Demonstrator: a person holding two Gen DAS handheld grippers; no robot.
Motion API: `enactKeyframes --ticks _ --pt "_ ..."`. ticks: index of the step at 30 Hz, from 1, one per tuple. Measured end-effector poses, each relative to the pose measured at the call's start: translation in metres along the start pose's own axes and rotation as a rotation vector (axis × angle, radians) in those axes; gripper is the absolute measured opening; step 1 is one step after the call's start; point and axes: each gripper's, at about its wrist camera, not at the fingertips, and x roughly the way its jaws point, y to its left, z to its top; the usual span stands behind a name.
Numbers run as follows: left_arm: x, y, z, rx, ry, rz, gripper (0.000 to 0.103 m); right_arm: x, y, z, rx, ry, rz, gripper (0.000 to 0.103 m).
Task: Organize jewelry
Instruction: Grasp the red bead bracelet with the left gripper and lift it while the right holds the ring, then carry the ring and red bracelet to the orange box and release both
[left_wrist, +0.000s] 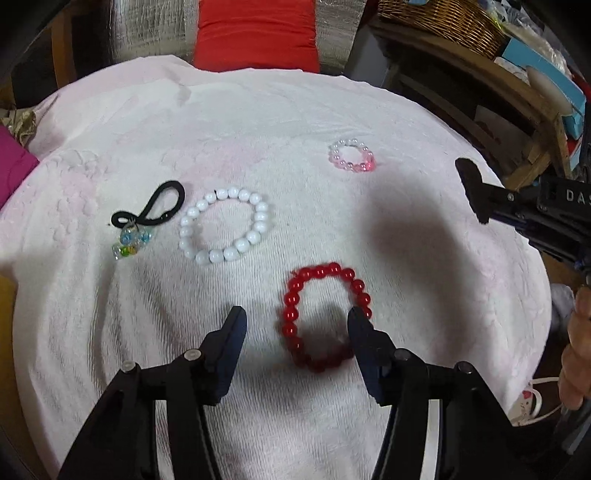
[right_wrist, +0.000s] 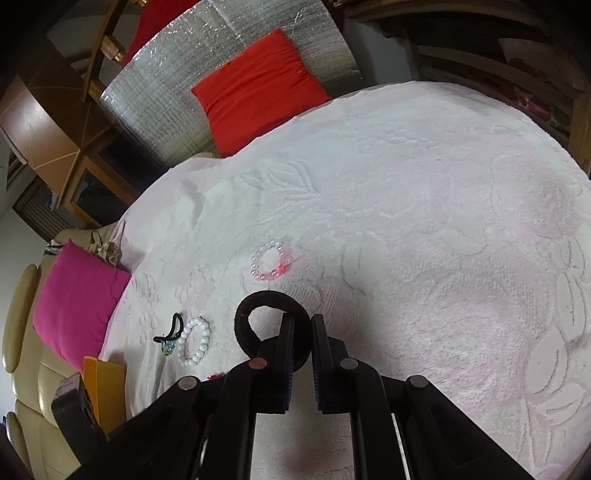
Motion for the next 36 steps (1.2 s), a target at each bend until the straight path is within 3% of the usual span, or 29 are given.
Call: enactKeyframes --ticks 2,4,5,6,11,18,26,36 --pt "0.003 -0.001 -0.001 0.006 0.002 0.016 0.057 0.000 0.003 -0.002 -0.015 -0.001 -0.008 0.010" --pt "0.011 -0.004 0.004 0.020 -0.013 0.055 0.036 0.000 0.004 -0.003 -0.019 -0.003 -0.008 0.010" --pt "0.015 -0.006 0.006 0.031 -0.020 0.065 0.017 0.000 0.003 -0.003 -0.015 -0.003 -0.008 0.010" --pt "0.020 -0.006 0.010 0.026 -0.019 0.051 0.009 0.000 0.002 -0.003 -0.012 -0.002 -0.007 0.010" --pt "0.018 -0.003 0.011 0.021 -0.039 0.061 0.009 -0.003 0.000 -0.001 -0.013 -0.019 -0.026 0.010" --pt "-0.020 0.002 0.013 0.025 -0.164 0.158 0.009 -0.003 0.010 -0.003 -0.027 -0.036 -0.006 0.010" --pt "-0.064 0.019 0.012 0.011 -0.255 0.229 0.009 0.003 0.044 -0.010 -0.094 -0.035 0.032 0.010" --pt "-0.111 0.029 -0.001 -0.039 -0.332 0.233 0.009 -0.001 0.080 -0.032 -0.162 -0.070 0.098 0.010"
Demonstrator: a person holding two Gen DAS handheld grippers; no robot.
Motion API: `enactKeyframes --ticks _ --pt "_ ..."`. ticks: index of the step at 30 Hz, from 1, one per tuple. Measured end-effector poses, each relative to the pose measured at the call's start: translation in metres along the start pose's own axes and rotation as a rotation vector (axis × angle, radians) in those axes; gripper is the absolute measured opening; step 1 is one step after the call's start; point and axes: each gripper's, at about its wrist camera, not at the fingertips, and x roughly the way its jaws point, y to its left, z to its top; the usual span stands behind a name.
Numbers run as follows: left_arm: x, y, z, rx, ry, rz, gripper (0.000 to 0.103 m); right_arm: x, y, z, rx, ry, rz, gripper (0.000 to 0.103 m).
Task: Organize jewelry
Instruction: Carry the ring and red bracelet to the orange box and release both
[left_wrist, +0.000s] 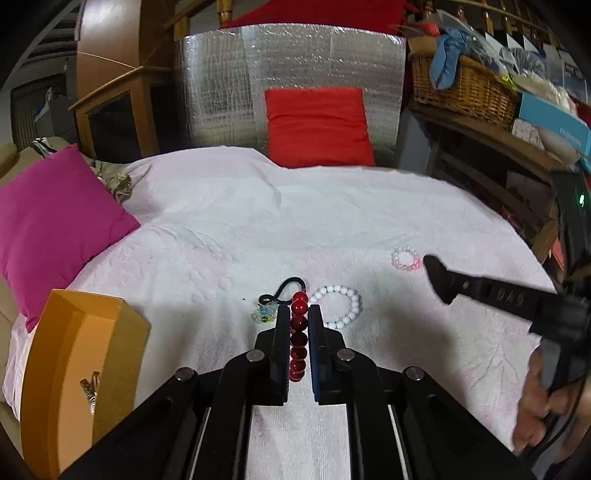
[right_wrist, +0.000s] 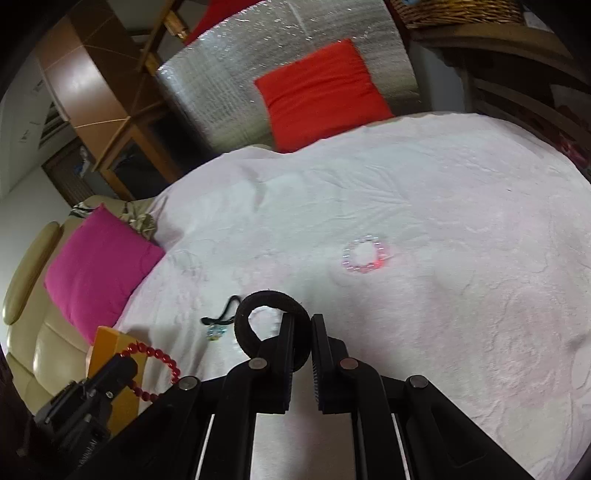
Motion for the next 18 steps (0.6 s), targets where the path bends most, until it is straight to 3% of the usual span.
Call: enactKeyframes --ticks 12,18 --pt "-0.098 0.054 0.003 -0.117 -0.173 -0.009 0.009 -0.010 0.034 -0.063 -0.093 0.089 -0.068 0.010" --pt "-0.154 0.104 -0.003 -0.187 -0.255 0.002 0.009 -0.026 0.106 -0.057 -0.190 0.062 -0.022 0.010"
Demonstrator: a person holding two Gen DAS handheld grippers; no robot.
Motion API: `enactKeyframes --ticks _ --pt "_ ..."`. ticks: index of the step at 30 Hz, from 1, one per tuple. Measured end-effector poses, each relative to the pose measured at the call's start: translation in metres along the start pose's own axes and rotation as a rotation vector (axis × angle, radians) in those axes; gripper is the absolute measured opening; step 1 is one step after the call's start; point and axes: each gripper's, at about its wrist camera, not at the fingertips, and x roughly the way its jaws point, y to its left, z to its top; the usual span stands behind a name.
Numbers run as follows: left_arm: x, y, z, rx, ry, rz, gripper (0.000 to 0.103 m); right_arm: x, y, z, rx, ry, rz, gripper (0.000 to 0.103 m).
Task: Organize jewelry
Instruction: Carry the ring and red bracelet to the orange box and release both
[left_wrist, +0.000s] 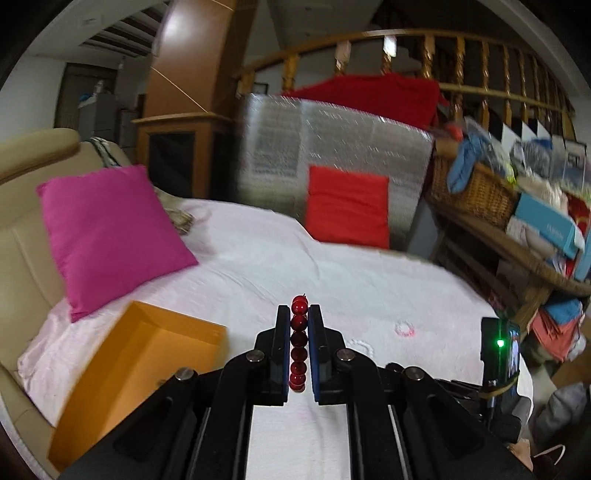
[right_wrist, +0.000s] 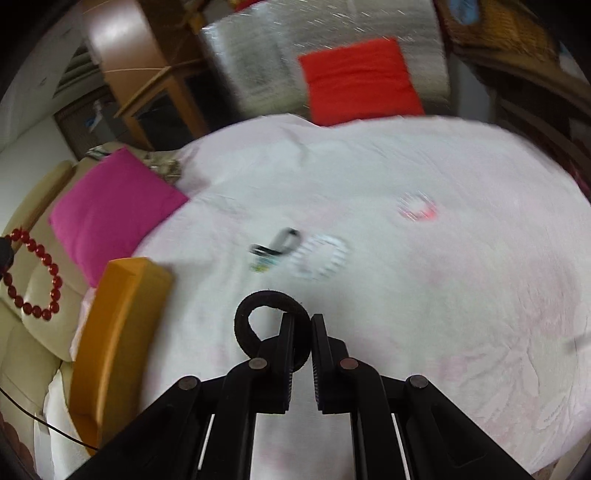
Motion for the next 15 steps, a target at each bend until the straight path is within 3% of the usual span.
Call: enactKeyframes --ticks 9,15 --pt "-0.049 0.081 -0.001 -0.068 -0.056 0.134 0.009 0.000 0.137 0.011 -0.206 0.014 0.189 0.010" --pt "-0.054 0.128 -0.010 -0.115 -0.035 0.227 0.009 0.021 0.198 0.010 -0.287 0.067 0.266 0.010"
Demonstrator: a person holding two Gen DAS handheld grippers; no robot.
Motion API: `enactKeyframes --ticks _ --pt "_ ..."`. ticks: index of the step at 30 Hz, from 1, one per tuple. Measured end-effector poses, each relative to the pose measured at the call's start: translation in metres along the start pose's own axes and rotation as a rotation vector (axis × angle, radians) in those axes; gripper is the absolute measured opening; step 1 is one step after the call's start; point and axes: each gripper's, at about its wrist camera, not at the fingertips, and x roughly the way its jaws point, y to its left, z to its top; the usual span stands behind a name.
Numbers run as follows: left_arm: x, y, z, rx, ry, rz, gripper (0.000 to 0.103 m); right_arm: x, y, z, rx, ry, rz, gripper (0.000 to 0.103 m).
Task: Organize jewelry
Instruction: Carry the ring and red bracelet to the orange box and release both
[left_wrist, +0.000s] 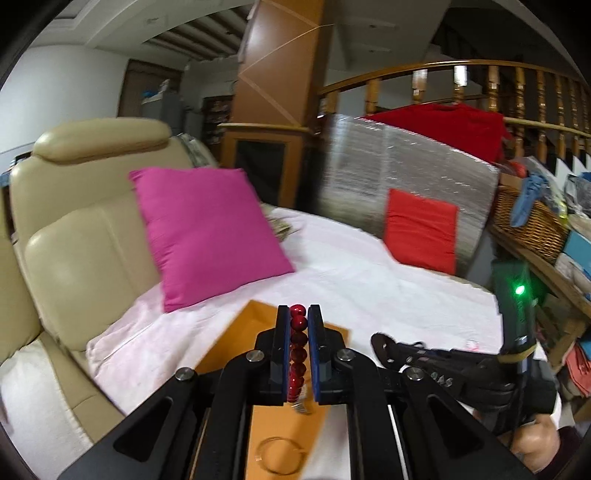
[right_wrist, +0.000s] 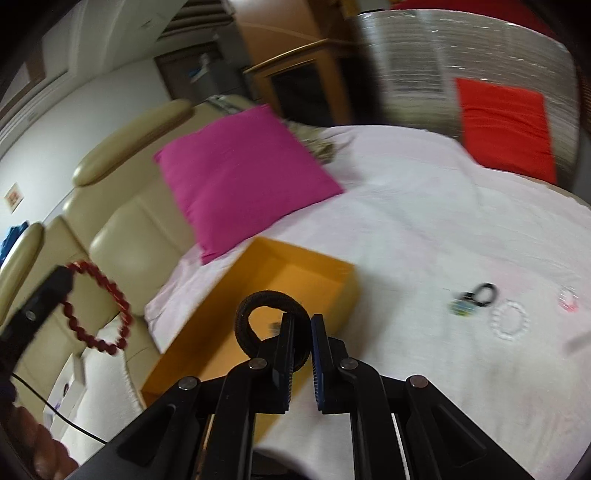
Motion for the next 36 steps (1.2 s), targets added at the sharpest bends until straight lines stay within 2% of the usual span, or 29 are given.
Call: enactKeyframes --ticks 9,19,29,36 --pt "0.031 0.053 -0.023 -0.040 0.082 0.135 0.009 0.047 0.049 -0.001 -0.109 0.088 0.043 0.010" --pt "0.079 0.089 -0.053 -0.060 0.193 0.240 0.009 0.115 0.070 -0.007 -0.186 0.222 0.055 0.010" --pt "0.123 0.112 -0.082 -0.074 0.329 0.302 0.009 0.172 0.080 -0.004 -0.210 0.317 0.007 0.010" --pt "0.143 0.121 -0.099 -0.098 0.419 0.324 0.012 0.191 0.075 0.000 -0.169 0.367 -0.027 0.012"
